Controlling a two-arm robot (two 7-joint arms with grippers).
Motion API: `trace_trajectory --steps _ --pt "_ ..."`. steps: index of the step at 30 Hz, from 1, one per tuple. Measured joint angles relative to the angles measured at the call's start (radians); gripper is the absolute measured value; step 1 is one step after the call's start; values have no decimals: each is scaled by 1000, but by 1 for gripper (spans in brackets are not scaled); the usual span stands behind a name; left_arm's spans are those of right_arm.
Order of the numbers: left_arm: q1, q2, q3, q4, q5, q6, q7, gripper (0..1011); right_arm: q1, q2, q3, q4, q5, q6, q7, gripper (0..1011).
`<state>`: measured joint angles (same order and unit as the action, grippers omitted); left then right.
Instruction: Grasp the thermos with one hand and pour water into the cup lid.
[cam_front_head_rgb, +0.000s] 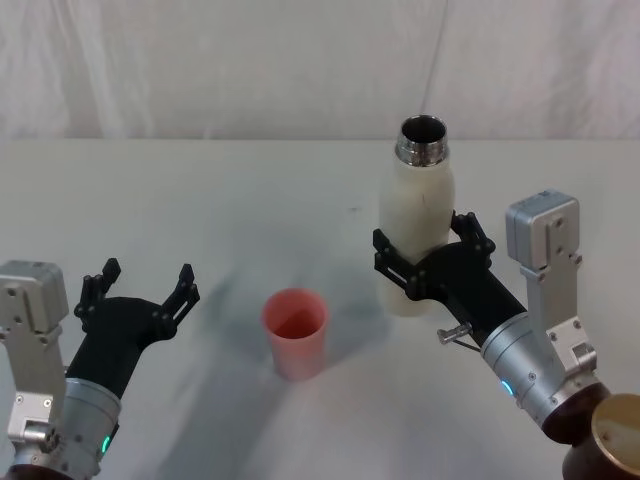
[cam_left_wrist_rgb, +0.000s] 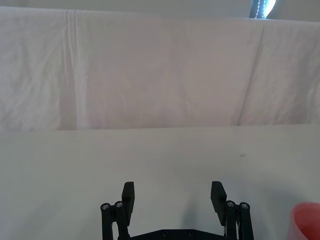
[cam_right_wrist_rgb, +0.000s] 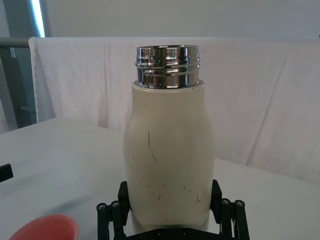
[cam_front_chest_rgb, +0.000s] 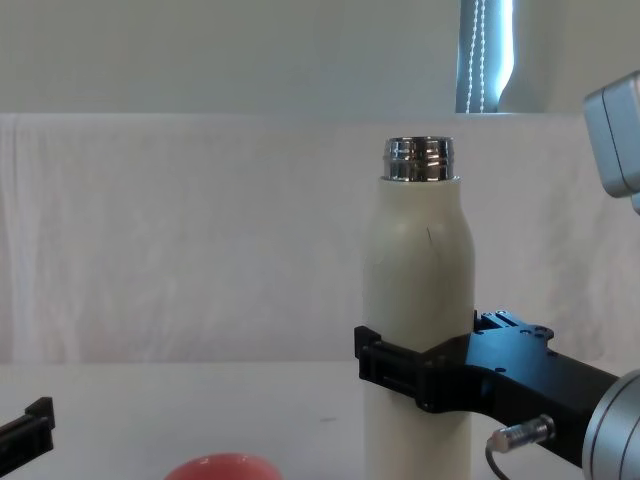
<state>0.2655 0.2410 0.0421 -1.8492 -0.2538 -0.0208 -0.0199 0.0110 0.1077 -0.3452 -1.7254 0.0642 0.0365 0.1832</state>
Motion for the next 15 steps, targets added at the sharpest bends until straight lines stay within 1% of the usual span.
trace_trajectory --steps 15 --pt "0 0 0 0 0 0 0 1001 1 0 1 3 1 -1 0 958"
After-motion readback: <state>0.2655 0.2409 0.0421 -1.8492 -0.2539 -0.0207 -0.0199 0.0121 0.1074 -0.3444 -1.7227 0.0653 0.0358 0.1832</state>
